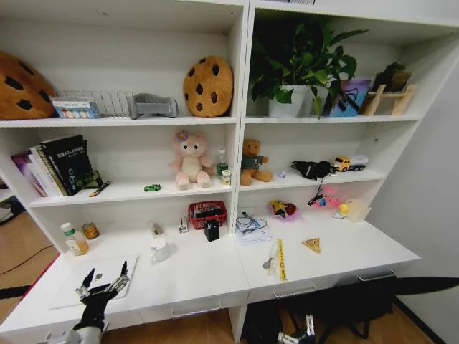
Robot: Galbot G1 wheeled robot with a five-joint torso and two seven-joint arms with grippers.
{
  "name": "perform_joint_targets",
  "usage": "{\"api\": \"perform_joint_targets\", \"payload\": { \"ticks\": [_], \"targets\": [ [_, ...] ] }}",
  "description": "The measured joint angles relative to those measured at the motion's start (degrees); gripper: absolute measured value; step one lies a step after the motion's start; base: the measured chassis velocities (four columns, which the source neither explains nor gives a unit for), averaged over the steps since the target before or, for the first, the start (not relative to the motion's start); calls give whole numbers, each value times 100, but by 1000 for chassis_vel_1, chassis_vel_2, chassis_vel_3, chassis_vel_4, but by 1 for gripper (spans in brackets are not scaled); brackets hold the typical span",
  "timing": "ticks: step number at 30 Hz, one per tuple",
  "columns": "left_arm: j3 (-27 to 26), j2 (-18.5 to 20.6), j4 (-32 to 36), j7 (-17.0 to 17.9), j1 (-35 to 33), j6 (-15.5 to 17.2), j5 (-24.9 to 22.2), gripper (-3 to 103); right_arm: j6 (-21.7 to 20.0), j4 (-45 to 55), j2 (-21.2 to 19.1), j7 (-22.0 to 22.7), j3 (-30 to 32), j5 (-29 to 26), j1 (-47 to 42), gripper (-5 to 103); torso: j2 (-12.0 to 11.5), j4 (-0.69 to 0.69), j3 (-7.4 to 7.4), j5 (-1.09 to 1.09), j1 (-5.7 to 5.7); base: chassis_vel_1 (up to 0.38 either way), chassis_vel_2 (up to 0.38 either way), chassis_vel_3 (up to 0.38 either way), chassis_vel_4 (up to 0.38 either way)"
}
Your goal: Organize the objects on the table.
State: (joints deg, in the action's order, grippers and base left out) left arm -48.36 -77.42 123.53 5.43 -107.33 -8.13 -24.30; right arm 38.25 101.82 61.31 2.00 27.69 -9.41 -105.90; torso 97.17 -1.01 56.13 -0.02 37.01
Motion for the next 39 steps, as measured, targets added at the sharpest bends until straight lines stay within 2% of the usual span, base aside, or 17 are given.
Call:
{"api": "perform_joint_targets", "payload": {
  "ticks": [4, 5, 6, 9, 12, 16, 23, 29, 39],
  "targets": [
    [-20, 14, -52, 0, 5, 1, -2, 100, -515, 515, -46, 466, 198, -70, 237, 100, 0, 0, 0, 2, 1, 0, 0, 0, 0],
    [-20, 14, -52, 0, 5, 1, -2, 100, -515, 515, -46, 466, 198, -70, 237, 100, 0, 0, 0, 2, 1, 0, 0, 0, 0],
    [-30, 22, -71, 0, 7, 2, -1, 100, -722, 658, -67, 592, 201, -155, 309, 100, 0, 1, 0, 2, 1, 0, 0, 0, 0],
    [-34, 25, -74, 0, 8, 3, -3, 100, -851, 747, -76, 653, 201, -230, 357, 100, 0, 0, 0, 1, 1, 0, 0, 0, 0],
    [-59, 35, -76, 1, 21, 16, -41, 100, -1345, 1039, -31, 870, 135, -516, 662, 100, 0, 0, 0, 2, 1, 0, 0, 0, 0],
    [-61, 38, -76, 3, 30, 22, -52, 100, -1667, 1247, -6, 972, 78, -772, 795, 100, 0, -1, 1, 1, 1, 0, 0, 0, 0],
    [-3, 27, -87, 12, 74, 41, -17, 100, -2259, 1629, -250, 1220, -104, -1442, 1032, 100, 0, 0, 1, 1, 1, 0, 0, 0, 0],
    [11, -9, -87, 21, 106, 54, -7, 100, -2287, 1534, -357, 1250, -168, -1388, 1189, 100, -1, 0, 1, 2, 1, 0, 0, 0, 0],
    [10, -26, -86, 26, 111, 63, -9, 100, -2258, 1471, -311, 1213, -201, -1171, 1172, 100, -1, 0, 0, 1, 1, 0, 0, 0, 0]
  ]
}}
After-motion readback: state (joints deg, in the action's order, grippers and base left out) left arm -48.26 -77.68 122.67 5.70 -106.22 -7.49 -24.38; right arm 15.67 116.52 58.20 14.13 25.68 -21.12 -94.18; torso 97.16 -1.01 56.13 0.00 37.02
